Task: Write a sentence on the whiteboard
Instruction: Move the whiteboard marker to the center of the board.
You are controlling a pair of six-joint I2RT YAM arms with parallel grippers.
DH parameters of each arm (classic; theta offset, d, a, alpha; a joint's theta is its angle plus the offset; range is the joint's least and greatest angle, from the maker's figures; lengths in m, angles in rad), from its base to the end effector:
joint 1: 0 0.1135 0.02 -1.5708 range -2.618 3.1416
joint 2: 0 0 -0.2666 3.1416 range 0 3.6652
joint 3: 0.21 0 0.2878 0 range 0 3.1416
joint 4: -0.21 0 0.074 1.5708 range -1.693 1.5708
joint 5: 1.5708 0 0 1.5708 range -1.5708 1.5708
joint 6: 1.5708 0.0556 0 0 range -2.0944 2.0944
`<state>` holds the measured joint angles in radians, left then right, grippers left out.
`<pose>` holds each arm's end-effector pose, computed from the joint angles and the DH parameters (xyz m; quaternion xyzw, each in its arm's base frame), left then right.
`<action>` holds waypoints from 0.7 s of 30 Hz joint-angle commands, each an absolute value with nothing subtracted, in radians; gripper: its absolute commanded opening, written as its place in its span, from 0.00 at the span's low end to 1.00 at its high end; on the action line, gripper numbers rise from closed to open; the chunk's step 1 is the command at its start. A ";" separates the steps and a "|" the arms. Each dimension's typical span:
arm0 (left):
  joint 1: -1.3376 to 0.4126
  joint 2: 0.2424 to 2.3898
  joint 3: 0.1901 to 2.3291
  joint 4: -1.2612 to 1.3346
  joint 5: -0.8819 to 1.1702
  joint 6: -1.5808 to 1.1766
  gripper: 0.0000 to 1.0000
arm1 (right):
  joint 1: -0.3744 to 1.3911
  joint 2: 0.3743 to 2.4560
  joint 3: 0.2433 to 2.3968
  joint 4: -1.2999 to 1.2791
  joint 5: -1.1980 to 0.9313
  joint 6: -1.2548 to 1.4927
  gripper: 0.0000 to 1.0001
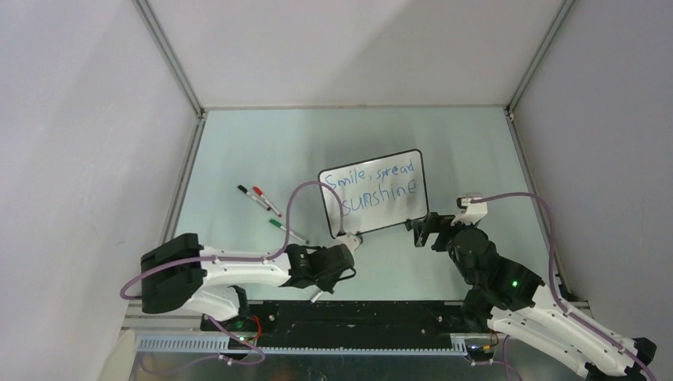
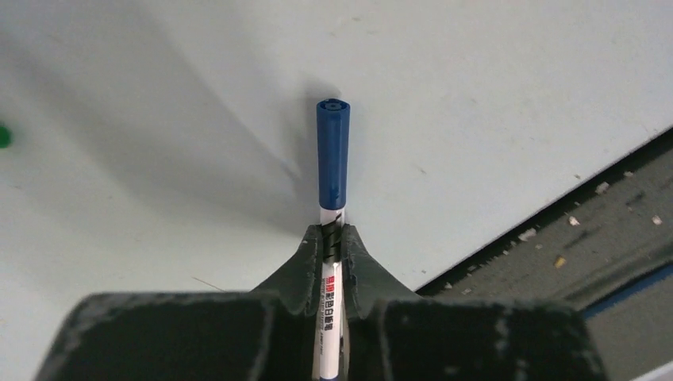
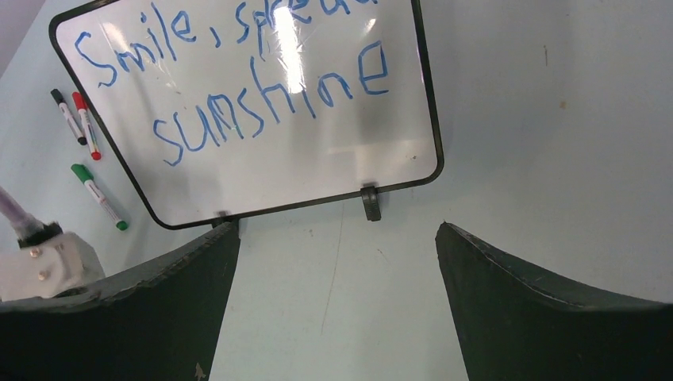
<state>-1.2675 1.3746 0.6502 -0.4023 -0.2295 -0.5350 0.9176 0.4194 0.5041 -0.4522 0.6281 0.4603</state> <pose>0.0938 -0.2574 0.1177 0.3235 0.9138 -0.1022 0.2234 0.1250 0.1095 0.2629 -0.0074 0.8033 0.1456 0.5774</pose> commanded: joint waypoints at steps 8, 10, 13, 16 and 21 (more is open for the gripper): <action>-0.969 1.112 0.455 -0.297 -0.353 -0.721 0.00 | 0.908 0.401 0.455 -0.402 0.759 0.462 0.97; -0.879 1.086 0.429 -0.232 -0.355 -0.718 0.03 | 0.905 0.395 0.421 -0.333 0.833 0.433 0.97; -0.837 1.102 0.434 -0.197 -0.395 -0.710 0.09 | 0.897 0.404 0.336 -0.182 0.895 0.316 0.97; -0.817 1.142 0.476 -0.204 -0.409 -0.694 0.27 | 0.840 0.419 0.293 -0.050 0.876 0.202 0.97; -0.830 1.042 0.485 -0.248 -0.446 -0.649 0.77 | 0.527 0.380 0.177 0.157 0.664 0.146 0.92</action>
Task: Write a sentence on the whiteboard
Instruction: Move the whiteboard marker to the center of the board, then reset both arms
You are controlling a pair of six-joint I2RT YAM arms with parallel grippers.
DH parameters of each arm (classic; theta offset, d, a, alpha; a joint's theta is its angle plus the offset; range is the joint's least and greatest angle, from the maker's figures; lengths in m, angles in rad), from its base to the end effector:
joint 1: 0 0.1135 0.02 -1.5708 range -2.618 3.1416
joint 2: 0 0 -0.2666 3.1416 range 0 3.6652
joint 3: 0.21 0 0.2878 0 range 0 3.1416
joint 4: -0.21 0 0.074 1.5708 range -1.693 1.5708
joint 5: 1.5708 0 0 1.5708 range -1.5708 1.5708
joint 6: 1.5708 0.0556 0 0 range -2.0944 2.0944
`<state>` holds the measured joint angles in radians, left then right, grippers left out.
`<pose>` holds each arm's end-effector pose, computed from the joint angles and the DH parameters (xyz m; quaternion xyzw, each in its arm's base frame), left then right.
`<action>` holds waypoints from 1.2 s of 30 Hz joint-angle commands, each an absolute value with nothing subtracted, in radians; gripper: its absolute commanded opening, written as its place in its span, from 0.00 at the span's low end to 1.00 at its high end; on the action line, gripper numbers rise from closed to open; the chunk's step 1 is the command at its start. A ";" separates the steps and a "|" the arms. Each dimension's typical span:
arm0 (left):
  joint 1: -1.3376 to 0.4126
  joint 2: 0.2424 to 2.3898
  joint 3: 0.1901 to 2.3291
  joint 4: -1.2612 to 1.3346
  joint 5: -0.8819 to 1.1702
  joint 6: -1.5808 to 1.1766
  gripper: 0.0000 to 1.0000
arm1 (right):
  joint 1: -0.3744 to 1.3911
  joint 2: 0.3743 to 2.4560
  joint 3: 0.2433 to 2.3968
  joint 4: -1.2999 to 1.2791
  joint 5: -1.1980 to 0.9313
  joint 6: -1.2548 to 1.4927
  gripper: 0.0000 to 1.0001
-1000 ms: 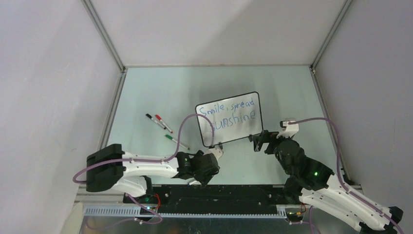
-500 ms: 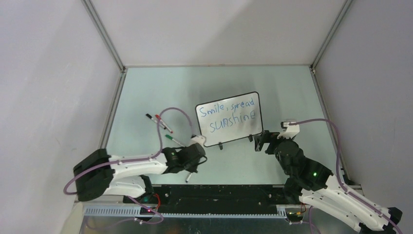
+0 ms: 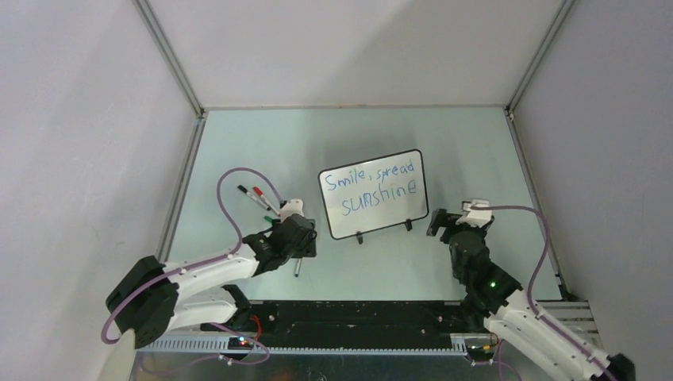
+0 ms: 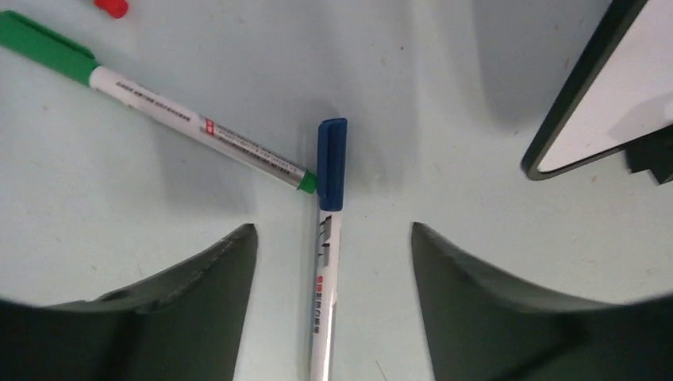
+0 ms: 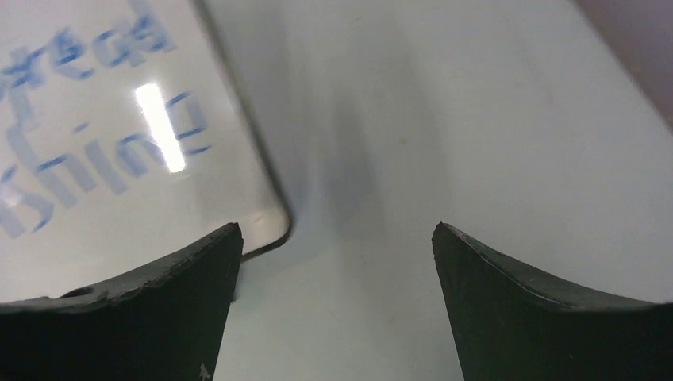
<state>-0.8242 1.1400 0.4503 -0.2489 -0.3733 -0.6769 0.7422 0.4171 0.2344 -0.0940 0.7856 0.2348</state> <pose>0.1767 -0.1611 0.1215 0.0112 0.9357 -0.0794 0.3437 0.1540 0.0879 0.1984 0.0384 0.7714 -0.0083 0.6351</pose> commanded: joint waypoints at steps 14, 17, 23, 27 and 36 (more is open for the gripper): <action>-0.846 0.385 0.317 -0.064 -0.801 -0.186 0.99 | 0.132 1.018 0.044 1.028 0.296 0.046 0.86; -0.840 0.380 0.198 0.235 -0.918 -0.002 0.99 | 0.081 1.139 0.142 0.978 0.188 0.013 0.79; -0.617 0.477 0.050 0.708 -0.898 0.249 0.99 | 0.049 1.344 0.213 1.016 0.150 0.040 0.83; -0.303 0.558 -0.041 0.861 -0.683 0.135 0.98 | 0.033 1.358 0.230 1.013 0.134 0.042 0.93; -0.096 1.103 0.024 1.246 -0.523 -0.002 0.99 | 0.043 1.355 0.221 1.027 0.158 0.039 0.99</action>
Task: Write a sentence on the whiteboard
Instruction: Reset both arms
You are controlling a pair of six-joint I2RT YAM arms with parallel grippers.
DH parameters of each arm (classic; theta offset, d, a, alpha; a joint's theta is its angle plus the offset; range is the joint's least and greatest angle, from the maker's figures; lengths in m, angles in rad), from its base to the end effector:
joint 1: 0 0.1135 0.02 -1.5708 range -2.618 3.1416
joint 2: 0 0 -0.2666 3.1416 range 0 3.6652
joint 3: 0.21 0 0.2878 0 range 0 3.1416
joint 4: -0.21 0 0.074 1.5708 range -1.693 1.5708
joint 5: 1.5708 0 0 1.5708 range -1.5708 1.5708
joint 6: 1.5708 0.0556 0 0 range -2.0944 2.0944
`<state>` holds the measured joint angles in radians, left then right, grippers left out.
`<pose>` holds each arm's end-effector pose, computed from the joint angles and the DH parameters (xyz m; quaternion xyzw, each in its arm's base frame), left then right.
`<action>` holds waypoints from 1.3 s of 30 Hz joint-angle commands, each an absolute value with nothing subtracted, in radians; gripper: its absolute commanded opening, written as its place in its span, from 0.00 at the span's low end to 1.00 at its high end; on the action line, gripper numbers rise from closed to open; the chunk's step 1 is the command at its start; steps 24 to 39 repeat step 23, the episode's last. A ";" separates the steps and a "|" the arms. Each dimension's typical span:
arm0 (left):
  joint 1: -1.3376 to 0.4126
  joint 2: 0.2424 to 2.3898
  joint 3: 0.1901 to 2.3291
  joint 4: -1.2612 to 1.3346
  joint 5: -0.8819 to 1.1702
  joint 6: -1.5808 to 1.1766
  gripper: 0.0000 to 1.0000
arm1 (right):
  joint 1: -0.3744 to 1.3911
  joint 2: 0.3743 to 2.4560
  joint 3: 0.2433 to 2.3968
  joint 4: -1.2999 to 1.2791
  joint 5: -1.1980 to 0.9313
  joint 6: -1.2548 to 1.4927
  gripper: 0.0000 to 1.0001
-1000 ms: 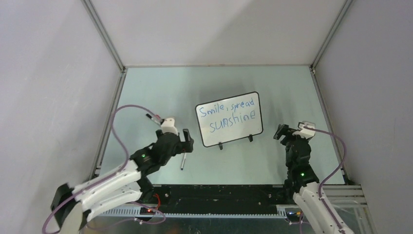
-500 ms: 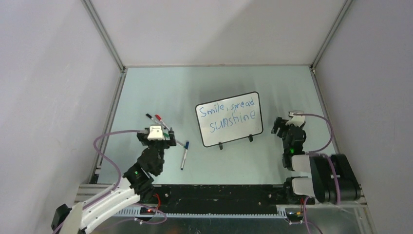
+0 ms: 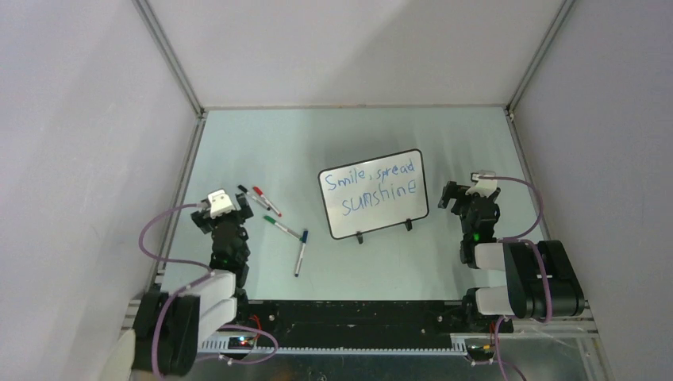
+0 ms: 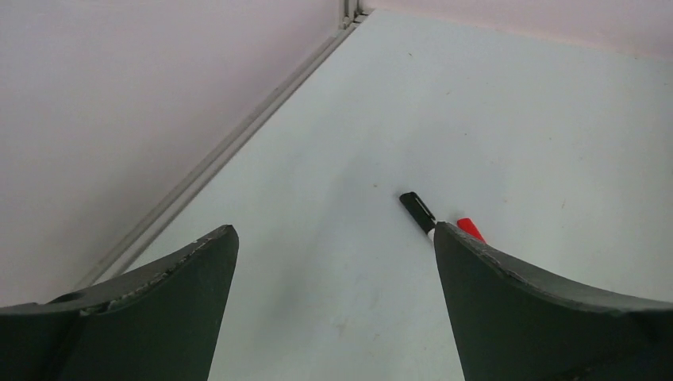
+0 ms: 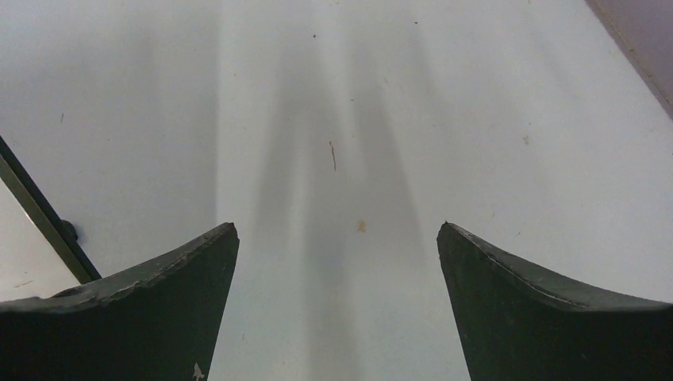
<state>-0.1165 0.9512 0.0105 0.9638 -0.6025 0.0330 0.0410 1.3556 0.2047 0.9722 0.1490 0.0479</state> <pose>0.2016 0.0081 0.1412 -0.1618 0.6814 0.1787 0.6911 0.2597 0.0024 0.1185 0.0504 0.7651 -0.0287 0.6413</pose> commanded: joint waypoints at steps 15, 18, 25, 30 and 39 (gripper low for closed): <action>-0.046 1.265 0.164 1.119 -0.400 0.012 0.99 | 0.017 1.357 0.236 1.000 0.110 0.052 0.99; -0.032 1.260 0.178 1.088 -0.371 0.008 0.99 | 0.017 1.357 0.236 1.001 0.110 0.052 0.99; -0.028 1.261 0.174 1.096 -0.366 0.008 0.99 | 0.016 1.357 0.235 1.000 0.110 0.052 0.99; -0.028 1.261 0.174 1.096 -0.366 0.008 0.99 | 0.016 1.357 0.235 1.000 0.110 0.052 0.99; -0.028 1.261 0.174 1.096 -0.366 0.008 0.99 | 0.016 1.357 0.235 1.000 0.110 0.052 0.99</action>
